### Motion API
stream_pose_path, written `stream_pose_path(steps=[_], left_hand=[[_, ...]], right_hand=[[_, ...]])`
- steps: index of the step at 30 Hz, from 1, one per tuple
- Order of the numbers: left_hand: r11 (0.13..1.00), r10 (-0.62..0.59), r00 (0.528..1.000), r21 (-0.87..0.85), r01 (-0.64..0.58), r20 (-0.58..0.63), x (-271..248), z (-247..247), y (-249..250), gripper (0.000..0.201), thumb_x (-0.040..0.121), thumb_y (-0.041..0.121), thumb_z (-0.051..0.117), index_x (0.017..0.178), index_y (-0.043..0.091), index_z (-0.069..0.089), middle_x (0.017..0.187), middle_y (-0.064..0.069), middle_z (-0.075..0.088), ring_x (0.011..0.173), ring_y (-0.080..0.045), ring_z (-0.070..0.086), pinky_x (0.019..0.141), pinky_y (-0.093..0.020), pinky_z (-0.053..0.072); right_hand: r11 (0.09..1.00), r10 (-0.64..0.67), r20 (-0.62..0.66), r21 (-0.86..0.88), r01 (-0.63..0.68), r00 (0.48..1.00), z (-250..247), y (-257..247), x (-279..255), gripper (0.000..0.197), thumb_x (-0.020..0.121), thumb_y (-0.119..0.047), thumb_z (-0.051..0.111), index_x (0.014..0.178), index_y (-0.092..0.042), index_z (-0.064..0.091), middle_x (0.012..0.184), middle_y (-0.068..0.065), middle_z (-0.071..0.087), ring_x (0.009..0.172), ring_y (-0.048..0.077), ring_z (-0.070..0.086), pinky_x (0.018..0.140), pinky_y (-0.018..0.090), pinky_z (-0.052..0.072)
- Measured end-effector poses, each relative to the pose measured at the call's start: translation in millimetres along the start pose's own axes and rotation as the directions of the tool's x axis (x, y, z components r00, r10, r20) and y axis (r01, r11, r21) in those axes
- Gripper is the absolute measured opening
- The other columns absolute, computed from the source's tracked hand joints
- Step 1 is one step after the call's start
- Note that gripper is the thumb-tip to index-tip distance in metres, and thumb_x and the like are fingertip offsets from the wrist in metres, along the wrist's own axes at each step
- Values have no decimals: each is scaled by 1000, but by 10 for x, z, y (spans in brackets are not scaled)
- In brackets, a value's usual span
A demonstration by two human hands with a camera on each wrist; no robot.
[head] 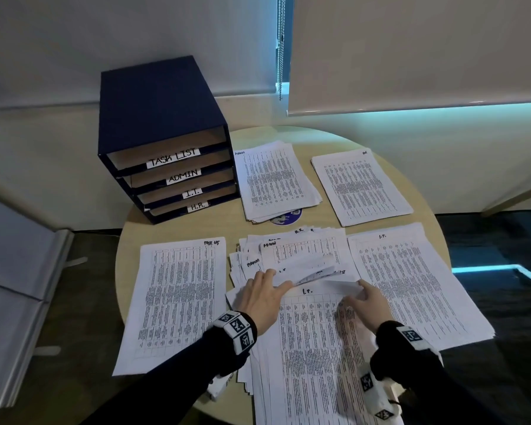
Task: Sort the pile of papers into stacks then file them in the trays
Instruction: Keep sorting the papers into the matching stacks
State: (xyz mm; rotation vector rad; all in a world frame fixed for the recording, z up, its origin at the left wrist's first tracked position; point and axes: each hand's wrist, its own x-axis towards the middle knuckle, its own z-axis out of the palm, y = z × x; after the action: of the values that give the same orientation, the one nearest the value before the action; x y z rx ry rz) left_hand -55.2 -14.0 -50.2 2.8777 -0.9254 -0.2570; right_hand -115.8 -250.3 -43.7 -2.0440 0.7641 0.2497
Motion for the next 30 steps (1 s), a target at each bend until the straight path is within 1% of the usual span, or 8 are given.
stream_pose_path(steps=[3,7,11,15,17,21,26,30], left_hand=[[1000,29,1000,7,-29,-5,-9,-35,46,49,92,6,44,134,30,34,135,-11,37,110,-27,42,90,-41,46],[986,162,987,-48,-162,-6,-41,-96,73,43,99,11,34,141,23,34,122,-1,50,102,-18,40,90,-33,43],[976,155,985,-169,-139,82,-50,-205,48,44,101,16,17,143,15,29,138,-5,44,104,-24,51,89,-39,49],[768,-292,944,-550,328,156,148,-199,-52,37,105,32,27,139,24,38,109,2,65,94,-27,66,86,-46,54],[703,-368,889,-545,457,271,277,-203,-81,40,102,31,38,141,22,39,122,-3,62,106,-25,62,96,-42,49],[796,-337,884,-402,452,325,392,-234,-47,46,100,34,41,141,13,40,139,-8,47,123,-26,50,104,-38,41],[878,-328,912,-277,390,245,336,-100,-36,38,99,39,34,121,15,54,122,-6,34,111,-25,47,91,-46,48],[904,-251,933,-283,321,257,264,-80,-24,44,101,39,28,126,13,51,137,-8,34,112,-25,52,94,-45,48]], right_hand=[[1000,6,-6,-3,-6,1000,10,14,19,62,87,-9,62,142,0,36,95,8,53,86,20,52,77,26,37],[1000,0,-5,-7,0,1000,15,8,4,59,86,-6,62,139,1,39,82,0,54,75,12,51,69,24,38],[1000,10,-2,-1,-10,1000,6,-20,-9,56,87,-8,63,137,1,42,96,7,57,87,20,54,73,23,41],[1000,20,2,-7,-20,1000,20,-26,-20,54,86,-10,63,136,0,44,97,8,57,90,22,54,80,29,40],[1000,20,3,-17,-20,1000,28,-19,-7,52,86,-13,64,134,-2,47,100,10,60,91,23,56,83,32,45],[999,28,11,-19,-28,1000,33,-41,-6,54,85,-15,65,134,-3,46,113,18,61,98,26,58,89,36,47],[999,38,8,-15,-38,999,36,-44,-6,60,86,-14,65,139,-2,40,115,19,60,103,27,57,91,34,43],[999,52,19,-9,-52,998,33,-67,-9,62,86,-11,64,141,-1,37,125,19,54,102,25,53,90,34,43]])
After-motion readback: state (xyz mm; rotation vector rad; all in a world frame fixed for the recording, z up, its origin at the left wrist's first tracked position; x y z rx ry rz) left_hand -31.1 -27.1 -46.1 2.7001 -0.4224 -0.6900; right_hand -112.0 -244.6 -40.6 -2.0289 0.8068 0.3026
